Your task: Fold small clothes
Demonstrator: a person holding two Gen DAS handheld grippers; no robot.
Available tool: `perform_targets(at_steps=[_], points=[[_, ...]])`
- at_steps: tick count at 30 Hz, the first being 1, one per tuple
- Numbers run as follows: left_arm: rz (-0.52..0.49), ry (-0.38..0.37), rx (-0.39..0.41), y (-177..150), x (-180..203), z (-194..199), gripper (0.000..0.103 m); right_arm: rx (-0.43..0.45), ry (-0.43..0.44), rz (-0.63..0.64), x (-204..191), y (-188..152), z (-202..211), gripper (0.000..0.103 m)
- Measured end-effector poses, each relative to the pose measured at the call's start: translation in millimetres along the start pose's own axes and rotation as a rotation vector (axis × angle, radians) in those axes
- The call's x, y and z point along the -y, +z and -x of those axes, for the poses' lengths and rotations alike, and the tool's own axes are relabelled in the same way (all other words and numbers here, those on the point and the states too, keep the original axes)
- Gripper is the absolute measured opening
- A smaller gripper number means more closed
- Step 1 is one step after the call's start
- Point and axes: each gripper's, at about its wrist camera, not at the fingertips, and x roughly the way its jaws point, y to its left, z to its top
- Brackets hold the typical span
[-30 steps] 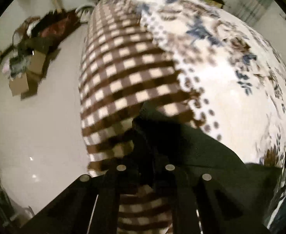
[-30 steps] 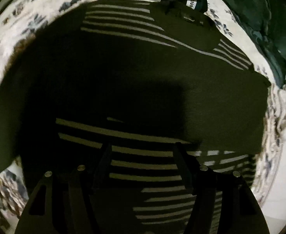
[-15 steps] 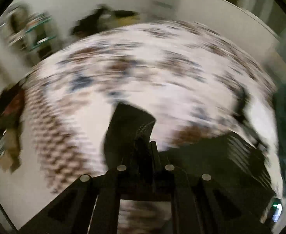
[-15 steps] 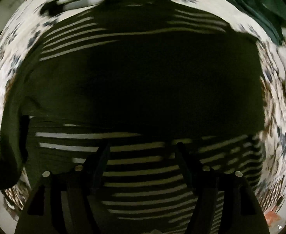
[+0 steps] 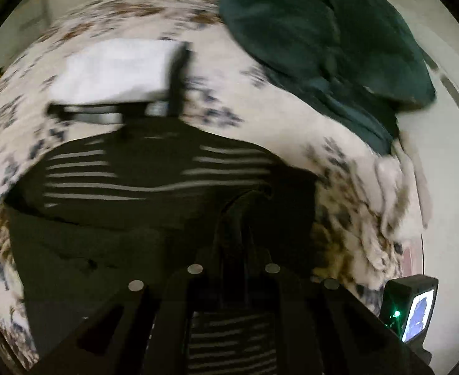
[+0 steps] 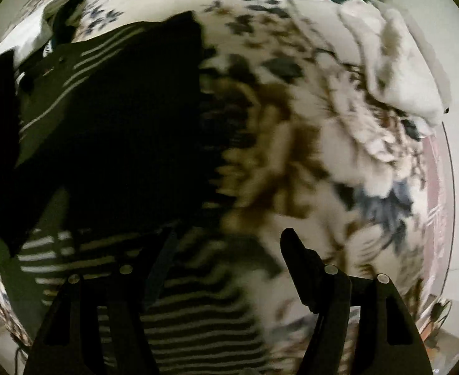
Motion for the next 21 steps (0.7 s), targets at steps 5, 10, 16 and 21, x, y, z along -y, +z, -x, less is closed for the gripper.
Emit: perform_targets(at_steps=[5, 10, 16, 21], points=[[-0.029, 0.004, 0.0, 5, 21, -7, 0.015, -0.005, 0.135, -0.007, 29, -4, 9, 0.071], [0.034, 0.07, 0.051, 13, -23, 1, 0.087, 0.02, 0.272, -0.049, 41, 7, 33, 0.071], [0.198, 0.3, 0.116, 1, -167, 42, 0.088, 0.078, 0.377, -0.075, 10, 44, 54, 0.071], [0.319, 0.521, 0.026, -41, -277, 46, 0.088, 0.06, 0.296, 0.016, -40, 86, 28, 0.071]])
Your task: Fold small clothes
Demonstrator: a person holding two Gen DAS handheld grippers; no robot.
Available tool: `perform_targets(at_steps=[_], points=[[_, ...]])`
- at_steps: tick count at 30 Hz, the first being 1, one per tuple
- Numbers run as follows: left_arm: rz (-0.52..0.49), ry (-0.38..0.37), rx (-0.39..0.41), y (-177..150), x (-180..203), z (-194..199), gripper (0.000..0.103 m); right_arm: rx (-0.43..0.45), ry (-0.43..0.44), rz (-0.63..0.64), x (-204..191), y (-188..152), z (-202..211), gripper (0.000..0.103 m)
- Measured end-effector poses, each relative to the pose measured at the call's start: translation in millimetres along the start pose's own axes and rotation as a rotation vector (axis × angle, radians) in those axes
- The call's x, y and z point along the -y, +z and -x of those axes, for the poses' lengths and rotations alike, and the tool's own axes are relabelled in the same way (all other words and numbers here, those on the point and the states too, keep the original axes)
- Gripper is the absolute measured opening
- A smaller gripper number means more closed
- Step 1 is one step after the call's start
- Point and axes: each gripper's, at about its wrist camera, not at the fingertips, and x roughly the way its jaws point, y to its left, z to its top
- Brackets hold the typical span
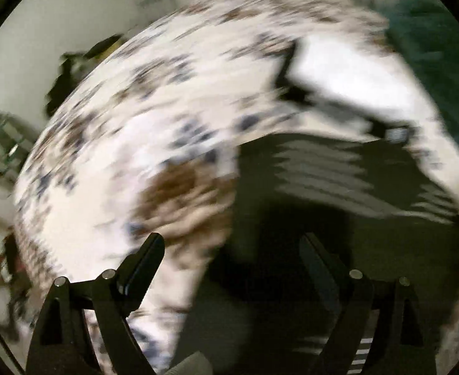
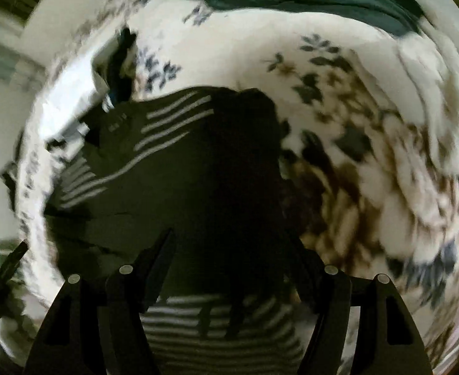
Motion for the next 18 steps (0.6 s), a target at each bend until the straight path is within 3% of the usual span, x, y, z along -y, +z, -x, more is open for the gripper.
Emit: perform_targets(at_steps=[3, 5, 8, 11, 14, 18], points=[[0.043, 0.074, -0.036, -13, -28, -20, 0.088, -0.083, -0.053, 0.019, -8, 8, -37, 0.065], [0.069, 0.086, -0.059, -19, -37, -30, 0.088, -0.106, -0.064, 0.051, -16, 4, -50, 0.006], [0.122, 0.059, -0.085, -22, -41, -39, 0.088, 0.021, -0.119, 0.091, -24, 0, -32, 0.005], [0.161, 0.036, -0.077, -21, -40, -42, 0.088, 0.116, -0.189, 0.008, -8, 3, -9, 0.005], [0.167, 0.016, -0.082, -15, -38, -47, 0.088, 0.062, -0.253, -0.065, 17, 11, -20, 0.005], [0.14, 0.001, -0.086, -9, -32, -54, 0.088, -0.062, -0.273, -0.029, 16, 20, -32, 0.01]])
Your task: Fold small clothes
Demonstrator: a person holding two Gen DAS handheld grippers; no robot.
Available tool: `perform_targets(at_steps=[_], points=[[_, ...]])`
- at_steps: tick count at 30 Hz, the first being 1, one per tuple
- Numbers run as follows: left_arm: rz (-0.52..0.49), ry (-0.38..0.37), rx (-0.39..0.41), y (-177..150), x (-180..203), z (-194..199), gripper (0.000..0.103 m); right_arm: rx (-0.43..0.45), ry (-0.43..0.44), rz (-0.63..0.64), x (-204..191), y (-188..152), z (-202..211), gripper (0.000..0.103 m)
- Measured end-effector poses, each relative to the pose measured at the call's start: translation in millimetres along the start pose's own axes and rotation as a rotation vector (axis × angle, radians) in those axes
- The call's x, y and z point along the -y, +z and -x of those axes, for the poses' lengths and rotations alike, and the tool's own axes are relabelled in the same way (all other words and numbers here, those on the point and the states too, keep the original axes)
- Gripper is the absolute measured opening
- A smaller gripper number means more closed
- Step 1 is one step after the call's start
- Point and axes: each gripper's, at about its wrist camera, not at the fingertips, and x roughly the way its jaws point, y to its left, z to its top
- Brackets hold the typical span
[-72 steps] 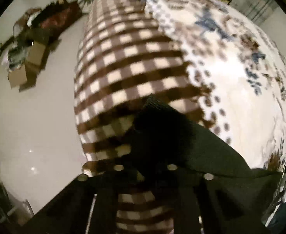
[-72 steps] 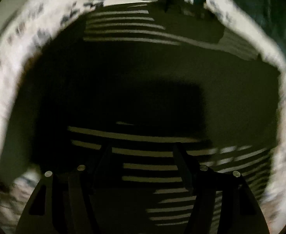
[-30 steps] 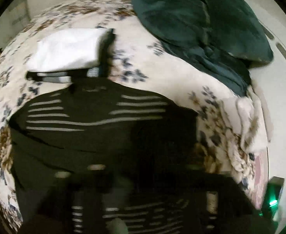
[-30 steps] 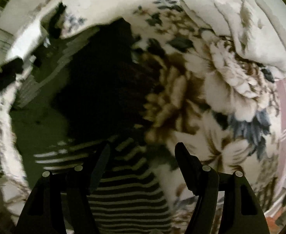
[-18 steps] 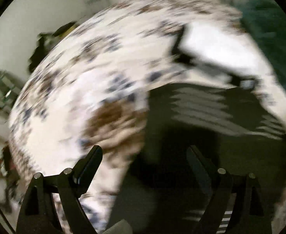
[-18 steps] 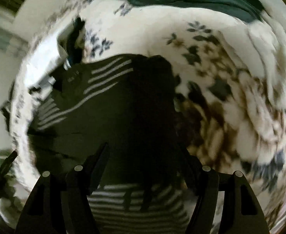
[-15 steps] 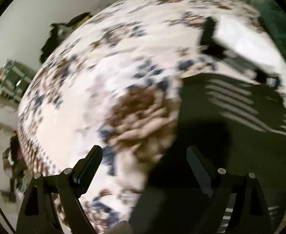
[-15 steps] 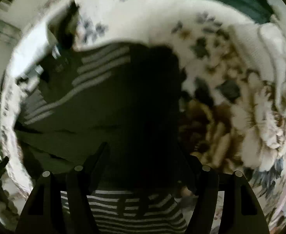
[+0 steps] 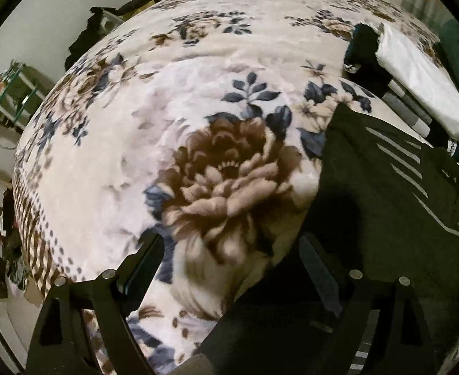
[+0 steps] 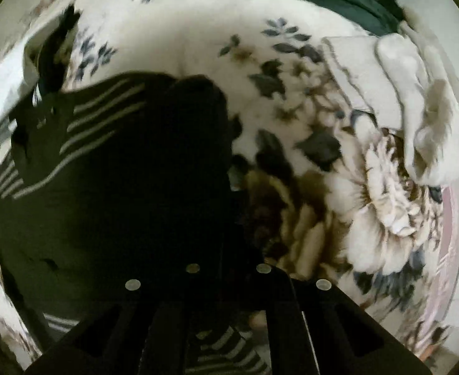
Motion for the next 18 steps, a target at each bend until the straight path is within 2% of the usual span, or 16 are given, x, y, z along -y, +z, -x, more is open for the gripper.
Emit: perform_targets(at_steps=[1, 2, 4, 7, 9, 12, 13, 15, 16, 18], points=[[-0.007, -0.007, -0.001, 1, 2, -2, 0.088, -0.001, -0.008, 0.0, -1, 2, 7, 0.016], [-0.01, -0.012, -0.003, 3, 4, -4, 0.088, 0.018, -0.003, -0.015, -1, 3, 17, 0.028], [-0.01, -0.02, -0.01, 6, 7, -8, 0.088, 0.075, 0.037, -0.052, -3, 5, 38, 0.044], [-0.009, -0.046, -0.011, 14, 15, -12, 0.088, 0.097, 0.128, -0.053, -17, 6, 51, 0.045], [-0.033, -0.049, -0.006, 20, 24, -16, 0.088, 0.071, 0.185, -0.011, -43, 9, 42, 0.045], [-0.118, 0.013, -0.042, 20, 37, -34, 0.088, -0.01, 0.23, 0.09, -81, 7, 14, 0.045], [-0.142, 0.044, -0.078, 16, 38, -45, 0.088, -0.047, 0.219, 0.113, -89, 6, 0, 0.045], [-0.155, 0.048, -0.127, 1, 28, -63, 0.091, -0.07, 0.115, 0.119, -91, 4, -23, 0.045], [-0.15, 0.038, -0.131, -4, 22, -66, 0.091, -0.062, 0.067, 0.102, -87, 4, -30, 0.045], [-0.108, -0.022, -0.125, -9, 8, -64, 0.091, -0.064, 0.042, 0.052, -75, 6, -37, 0.044]])
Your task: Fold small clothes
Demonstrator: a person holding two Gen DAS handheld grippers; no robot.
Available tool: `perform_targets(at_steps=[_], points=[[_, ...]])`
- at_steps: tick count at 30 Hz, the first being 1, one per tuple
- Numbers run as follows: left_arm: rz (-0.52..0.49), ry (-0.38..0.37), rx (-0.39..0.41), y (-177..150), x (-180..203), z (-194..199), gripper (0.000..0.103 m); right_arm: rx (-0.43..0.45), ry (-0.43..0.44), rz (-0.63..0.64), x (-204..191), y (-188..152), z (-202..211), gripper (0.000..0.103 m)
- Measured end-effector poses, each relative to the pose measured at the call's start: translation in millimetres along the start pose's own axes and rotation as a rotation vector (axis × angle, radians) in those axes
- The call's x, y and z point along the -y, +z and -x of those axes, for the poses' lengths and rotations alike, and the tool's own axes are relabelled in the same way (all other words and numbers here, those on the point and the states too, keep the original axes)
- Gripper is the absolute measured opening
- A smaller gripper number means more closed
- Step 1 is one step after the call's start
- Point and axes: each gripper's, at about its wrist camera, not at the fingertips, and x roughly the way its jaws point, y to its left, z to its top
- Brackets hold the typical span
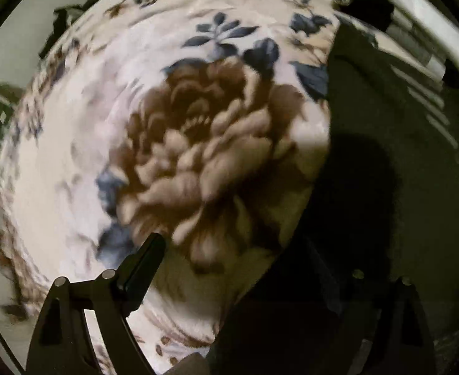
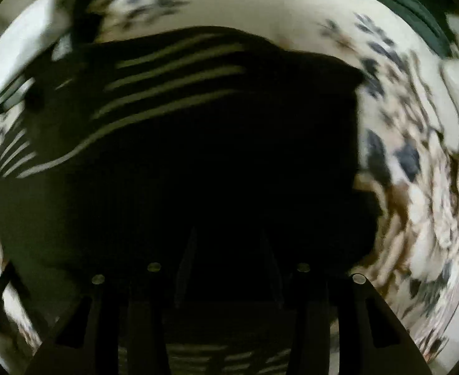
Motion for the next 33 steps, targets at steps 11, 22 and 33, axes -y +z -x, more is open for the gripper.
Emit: perform_targets(at_steps=[11, 22, 33], points=[[-0.064, -0.071, 0.128, -14, 19, 82, 0.09, -0.009, 0.145, -0.117, 39, -44, 68, 0.072], [-0.268, -0.172, 0.036, -130, 134, 139, 0.091, -0.063, 0.236, -0.097, 167, -111, 121, 0.085], [-0.494, -0.262, -0.261, -352, 312, 143, 0.091, -0.099, 0.243, 0.077, 237, -81, 88, 0.085]])
